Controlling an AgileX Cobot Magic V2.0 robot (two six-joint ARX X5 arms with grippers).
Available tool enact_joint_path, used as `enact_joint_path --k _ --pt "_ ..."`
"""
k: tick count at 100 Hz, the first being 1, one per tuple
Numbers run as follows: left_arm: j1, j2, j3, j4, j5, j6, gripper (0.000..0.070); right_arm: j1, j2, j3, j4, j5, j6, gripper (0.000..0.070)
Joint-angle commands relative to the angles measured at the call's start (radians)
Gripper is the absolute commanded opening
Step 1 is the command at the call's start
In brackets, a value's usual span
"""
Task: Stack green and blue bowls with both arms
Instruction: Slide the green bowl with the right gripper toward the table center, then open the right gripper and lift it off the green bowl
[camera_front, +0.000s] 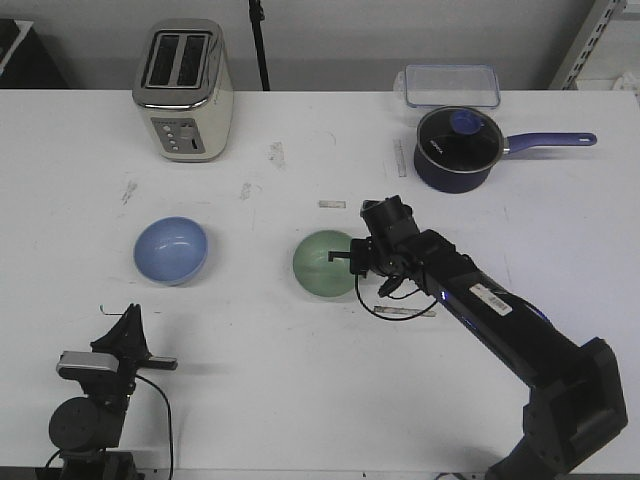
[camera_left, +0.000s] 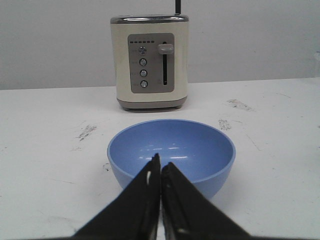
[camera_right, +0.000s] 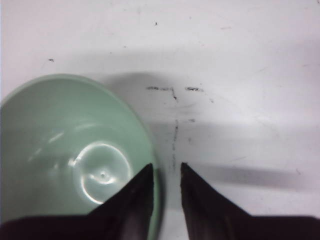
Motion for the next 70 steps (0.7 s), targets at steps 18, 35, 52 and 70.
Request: enact_joint_path --k 18,35,52,70 --pt "0.000 -0.002 -0.021 0.013 0.000 0.005 0.0002 0.008 -0.015 0.019 0.055 0.069 -0.029 0.0407" --pt "0.000 -0.002 -0.021 0.012 0.000 0.005 0.0002 0.008 -0.100 0.019 0.069 0.172 -0.152 0.0420" --pt "0.000 -0.002 -0.021 0.012 0.000 0.005 0.0002 0.007 -0.200 -0.025 0.135 0.320 -0.343 0.0413" --pt "0.000 -0.002 -0.021 0.012 0.000 0.005 0.0002 -0.040 -0.325 -0.169 0.285 0.336 -0.493 0.0222"
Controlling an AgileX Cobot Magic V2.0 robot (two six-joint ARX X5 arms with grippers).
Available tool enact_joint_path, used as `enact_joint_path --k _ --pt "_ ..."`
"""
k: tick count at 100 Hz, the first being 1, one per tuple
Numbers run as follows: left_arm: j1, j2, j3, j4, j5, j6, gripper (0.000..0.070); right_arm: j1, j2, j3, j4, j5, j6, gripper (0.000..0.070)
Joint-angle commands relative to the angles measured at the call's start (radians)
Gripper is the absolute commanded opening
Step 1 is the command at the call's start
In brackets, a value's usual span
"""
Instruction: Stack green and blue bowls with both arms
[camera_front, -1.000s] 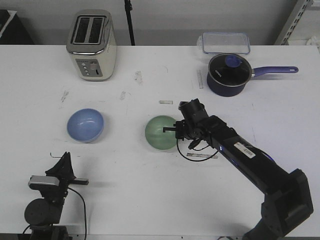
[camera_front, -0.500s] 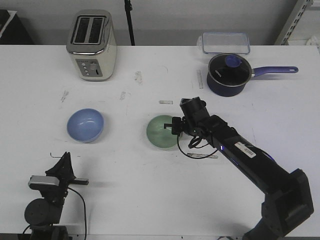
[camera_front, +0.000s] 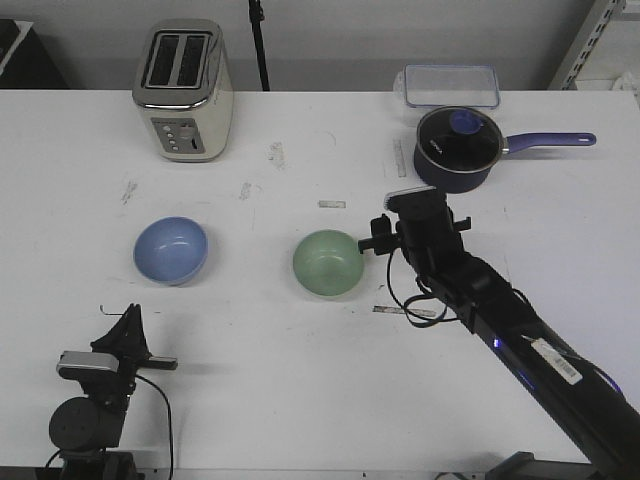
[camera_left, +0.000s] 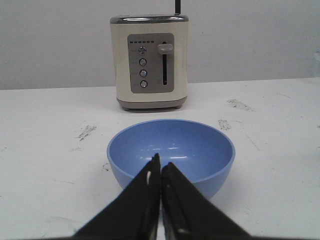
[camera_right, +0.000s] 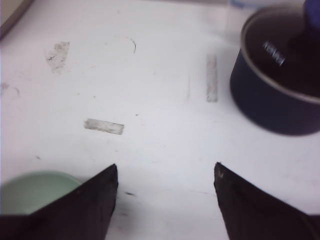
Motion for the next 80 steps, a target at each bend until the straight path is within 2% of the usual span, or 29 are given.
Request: enact_joint_path --k 1,8,13,20,28,42,60,80 --pt "0.000 -0.002 -0.021 0.012 0.000 0.005 0.0002 -0.018 -0.030 -0.034 0.045 0.004 -0.109 0.0202" --pt "0.000 -0.002 -0.021 0.013 0.000 0.005 0.0002 -0.058 -0.080 -0.089 0.084 0.004 -0.127 0.0069" --pt "0.000 -0.002 -0.021 0.012 0.000 0.005 0.0003 -0.093 -0.119 -0.129 0.111 0.001 -0.137 0.0008" --pt "0.000 -0.002 -0.021 0.013 0.000 0.005 0.0002 -0.147 -0.171 -0.187 0.157 -0.027 -0.165 0.0009" --pt "0.000 -0.002 -0.021 0.013 0.000 0.005 0.0002 -0.215 -0.233 -0.253 0.211 -0.102 -0.196 0.0009" --pt "0.000 -0.002 -0.021 0.012 0.000 0.005 0.0002 -0.323 -0.349 -0.372 0.304 -0.215 -0.197 0.0009" --pt "0.000 -0.002 -0.021 0.013 0.000 0.005 0.0003 -0.393 -0.505 -0.509 0.378 -0.217 -0.191 0.0009" --pt "0.000 -0.002 -0.021 0.012 0.000 0.005 0.0002 -0.400 -0.686 -0.648 0.395 -0.214 -0.191 0.0009"
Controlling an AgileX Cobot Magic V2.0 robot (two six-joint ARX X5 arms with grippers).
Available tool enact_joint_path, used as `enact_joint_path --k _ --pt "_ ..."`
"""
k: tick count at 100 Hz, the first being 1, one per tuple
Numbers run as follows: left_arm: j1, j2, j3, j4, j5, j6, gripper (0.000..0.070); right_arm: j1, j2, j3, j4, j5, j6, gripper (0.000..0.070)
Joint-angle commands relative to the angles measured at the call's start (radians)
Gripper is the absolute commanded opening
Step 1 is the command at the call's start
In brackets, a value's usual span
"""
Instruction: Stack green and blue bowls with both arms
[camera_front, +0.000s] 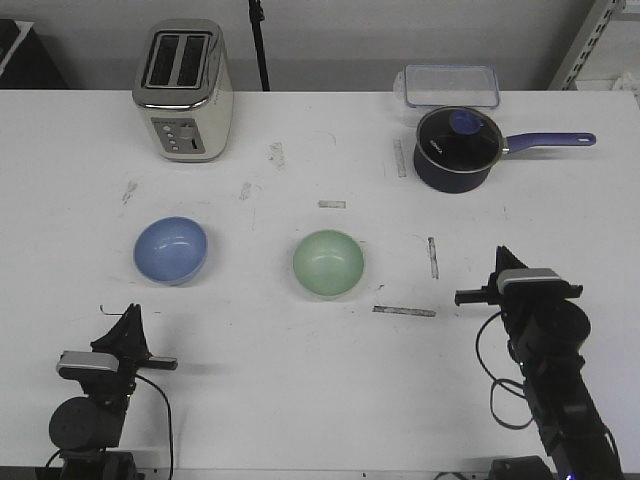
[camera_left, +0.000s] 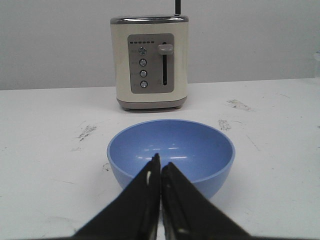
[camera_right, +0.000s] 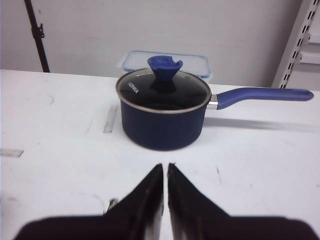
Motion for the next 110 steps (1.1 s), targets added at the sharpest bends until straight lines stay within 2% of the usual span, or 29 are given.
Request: enact_joint_path --k 1,21,67,110 --pt "0.000 -0.002 -0.021 0.013 0.000 0.005 0.0002 0.001 -0.038 -0.026 0.008 -0.002 -0.004 0.0009" --pt "0.000 -0.002 -0.021 0.012 0.000 0.005 0.0002 0.002 -0.162 -0.042 -0.085 -0.001 -0.004 0.0009" --pt "0.000 -0.002 -0.021 0.013 0.000 0.005 0.0003 0.002 -0.346 -0.042 -0.079 -0.001 -0.005 0.0009" --pt "0.000 -0.002 -0.021 0.015 0.000 0.001 0.0002 0.002 -0.405 -0.041 -0.062 -0.001 -0.004 0.0009"
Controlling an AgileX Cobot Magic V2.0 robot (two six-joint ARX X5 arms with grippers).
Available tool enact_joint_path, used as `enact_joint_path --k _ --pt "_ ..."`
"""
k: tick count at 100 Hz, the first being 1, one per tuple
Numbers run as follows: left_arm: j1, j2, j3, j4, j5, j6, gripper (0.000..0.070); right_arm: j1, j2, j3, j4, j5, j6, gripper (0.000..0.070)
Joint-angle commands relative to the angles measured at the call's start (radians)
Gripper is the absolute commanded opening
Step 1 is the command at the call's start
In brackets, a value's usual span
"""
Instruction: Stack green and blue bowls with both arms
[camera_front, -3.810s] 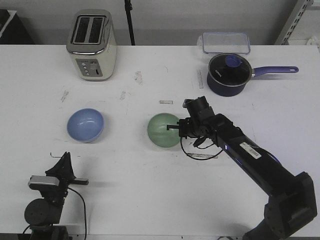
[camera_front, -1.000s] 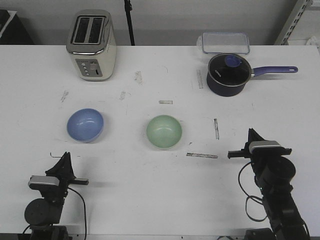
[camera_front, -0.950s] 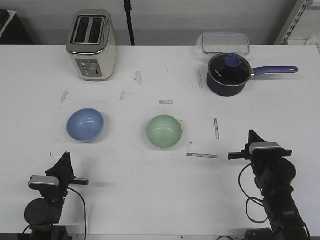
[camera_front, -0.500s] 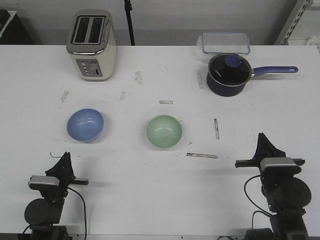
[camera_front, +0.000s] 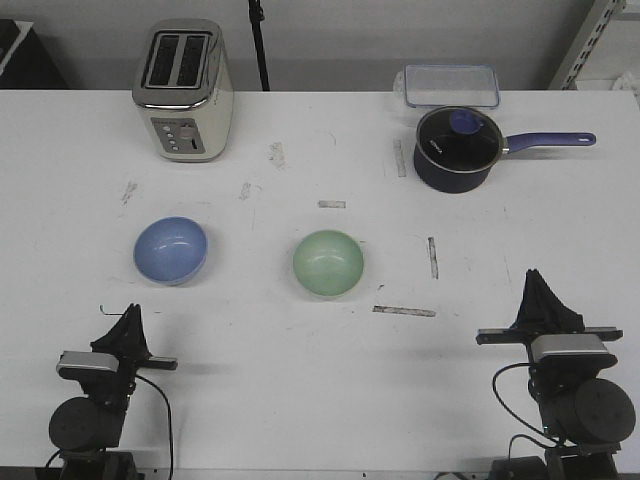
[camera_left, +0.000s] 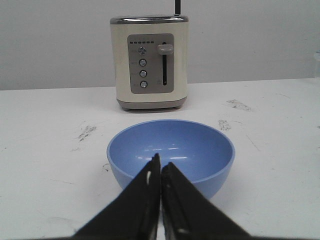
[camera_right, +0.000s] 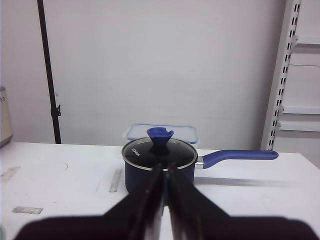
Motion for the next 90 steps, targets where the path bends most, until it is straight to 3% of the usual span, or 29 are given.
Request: enact_joint_path --k 1,17,44,90 --pt "0.000 -0.002 -0.021 0.014 0.000 0.000 0.0002 0.001 0.000 0.008 0.014 0.000 -0.004 0.0009" --pt "0.000 -0.002 -0.008 0.019 -0.001 -0.067 0.0001 0.001 0.000 0.008 0.014 0.000 -0.004 0.0009" --pt "0.000 0.059 0.165 -0.026 -0.052 -0.066 0.0001 0.001 0.000 0.008 0.014 0.000 -0.004 0.0009" --pt "0.000 0.568 0.600 -0.175 -0.057 -0.060 0.0001 0.002 0.000 0.008 0.014 0.000 -0.004 0.0009"
